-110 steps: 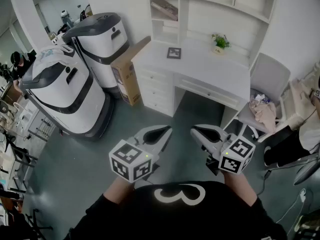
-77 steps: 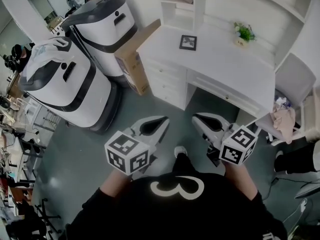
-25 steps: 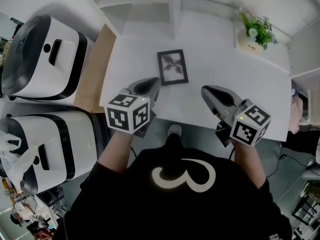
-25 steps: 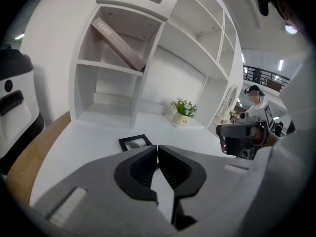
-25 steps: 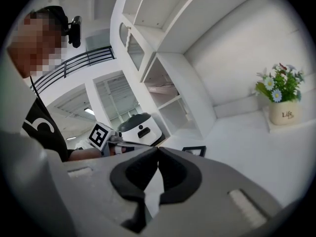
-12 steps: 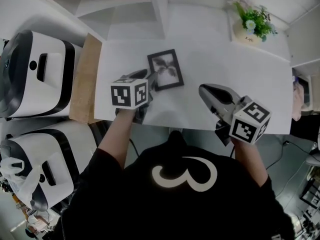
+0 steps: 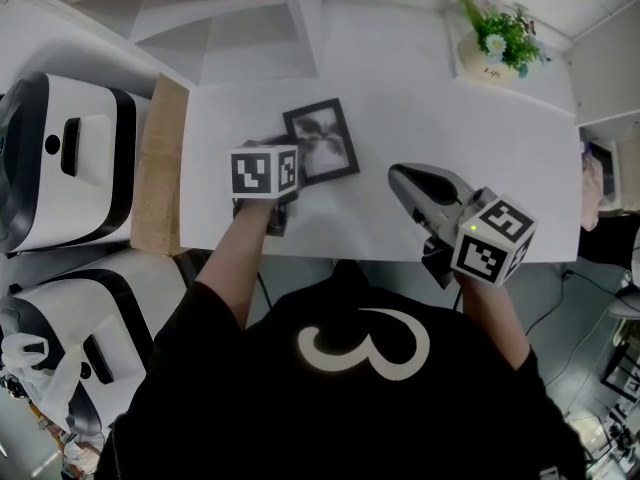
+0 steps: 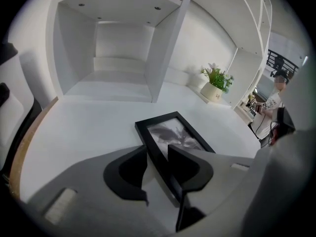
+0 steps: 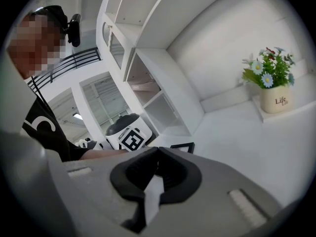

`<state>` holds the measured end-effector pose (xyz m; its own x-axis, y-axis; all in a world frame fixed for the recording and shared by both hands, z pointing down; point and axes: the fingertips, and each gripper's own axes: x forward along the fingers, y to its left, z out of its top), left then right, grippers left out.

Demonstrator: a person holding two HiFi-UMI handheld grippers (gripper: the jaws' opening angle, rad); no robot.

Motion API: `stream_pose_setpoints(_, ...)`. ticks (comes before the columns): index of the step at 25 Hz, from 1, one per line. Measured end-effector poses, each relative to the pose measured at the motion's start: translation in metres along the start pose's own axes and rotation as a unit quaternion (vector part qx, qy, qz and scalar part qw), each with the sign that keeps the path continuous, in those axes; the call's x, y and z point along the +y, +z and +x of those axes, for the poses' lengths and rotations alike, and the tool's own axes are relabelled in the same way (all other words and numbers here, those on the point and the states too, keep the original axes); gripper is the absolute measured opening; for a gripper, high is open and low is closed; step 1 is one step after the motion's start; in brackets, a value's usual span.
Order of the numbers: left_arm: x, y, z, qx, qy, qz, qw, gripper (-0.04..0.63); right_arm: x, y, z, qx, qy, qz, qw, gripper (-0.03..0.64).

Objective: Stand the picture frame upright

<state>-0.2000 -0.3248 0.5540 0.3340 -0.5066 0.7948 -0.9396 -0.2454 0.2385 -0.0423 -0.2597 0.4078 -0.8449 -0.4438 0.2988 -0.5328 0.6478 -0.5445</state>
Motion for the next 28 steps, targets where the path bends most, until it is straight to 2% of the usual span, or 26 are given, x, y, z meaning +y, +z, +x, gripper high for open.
stream_pose_setpoints(15,-0.006,-0.003,-0.001,0.006,-0.003,-0.014,0.9999,0.105,0.003,-0.012,-0.006,-0.01,-0.005,0.012,1.0,0.003)
stream_pose_setpoints(28,-0.045,-0.053,-0.024,0.011,0.002,-0.025,0.9996,0.094,0.026,-0.045,-0.058,-0.009,-0.008,0.014,1.0,0.003)
